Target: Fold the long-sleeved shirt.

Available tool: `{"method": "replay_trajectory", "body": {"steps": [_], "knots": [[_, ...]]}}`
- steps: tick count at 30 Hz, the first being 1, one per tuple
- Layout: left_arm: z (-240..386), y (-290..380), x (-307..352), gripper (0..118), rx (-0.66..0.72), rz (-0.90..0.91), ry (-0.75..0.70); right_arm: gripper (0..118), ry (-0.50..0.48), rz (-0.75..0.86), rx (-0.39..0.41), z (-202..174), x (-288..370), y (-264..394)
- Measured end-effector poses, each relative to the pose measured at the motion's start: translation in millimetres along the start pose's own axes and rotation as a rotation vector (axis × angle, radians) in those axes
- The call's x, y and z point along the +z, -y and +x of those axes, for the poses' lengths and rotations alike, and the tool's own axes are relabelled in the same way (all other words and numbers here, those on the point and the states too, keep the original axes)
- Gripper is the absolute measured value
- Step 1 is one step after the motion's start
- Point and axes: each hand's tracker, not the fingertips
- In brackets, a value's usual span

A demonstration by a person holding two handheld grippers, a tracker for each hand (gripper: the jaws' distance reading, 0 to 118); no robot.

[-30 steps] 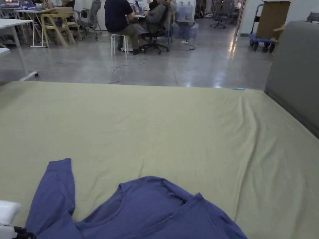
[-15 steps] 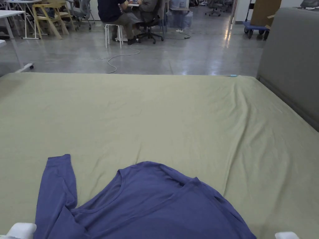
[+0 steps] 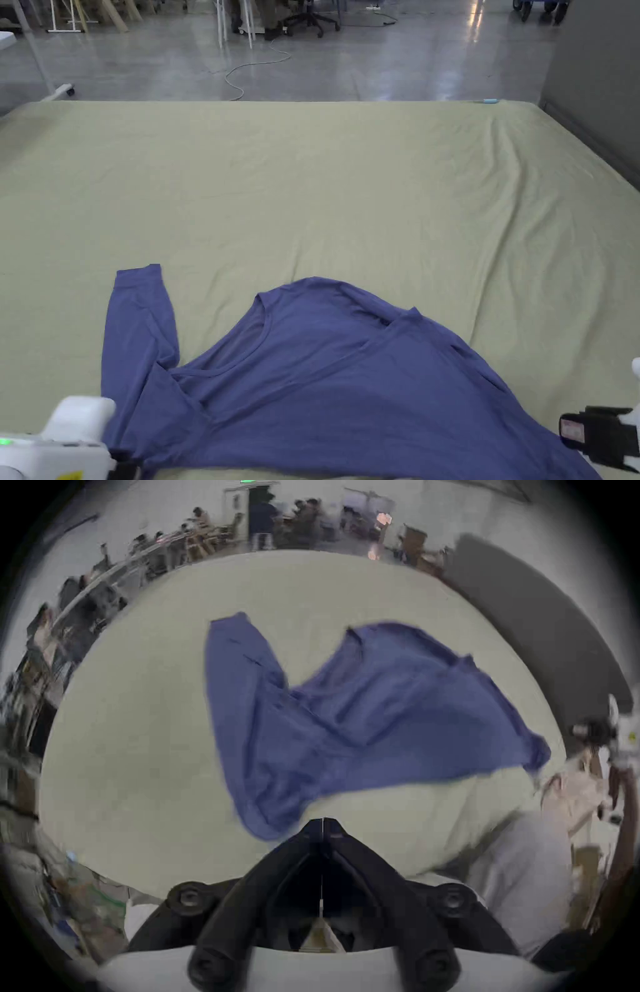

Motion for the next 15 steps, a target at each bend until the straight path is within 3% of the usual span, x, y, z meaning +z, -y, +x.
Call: {"method": "replay_trajectory", "body": {"steps": [4, 8, 9, 10, 11, 12, 13, 15], "knots": [[5.6, -13.3, -9.9, 0, 0.016, -0.003, 0.076, 0, -0.002, -0.067, 0.123, -22.0, -10.2, 20.1], [4.0, -78.9, -18.0, 0, -0.036, 0.092, 0.06, 0, 0.003, -0.079, 0.098, -13.0, -20.4, 20.8], [3.7, -100.9, -25.0, 14, -0.048, 0.124, 0.057, 0, 0.003, -0.078, 0.08, -10.3, -23.1, 20.8], [4.2, -124.6, -33.6, 55, -0.068, 0.162, 0.046, 0, 0.006, -0.078, 0.054, -6.6, -26.1, 20.4], [10.4, -151.8, -45.9, 104, -0.082, 0.197, 0.027, 0, 0.014, -0.076, 0.022, -1.0, -26.0, 16.6], [16.0, -174.1, -60.1, 115, -0.091, 0.181, 0.016, 0, 0.026, -0.075, -0.003, 3.0, -27.7, 16.7], [18.4, -199.6, -71.5, 112, -0.084, 0.165, 0.06, 0, 0.043, -0.075, -0.028, 8.2, -29.2, 17.1], [15.5, -251.5, -106.8, 115, -0.099, 0.175, -0.028, 0, 0.075, -0.075, -0.063, 17.1, -28.8, 15.6]]}}
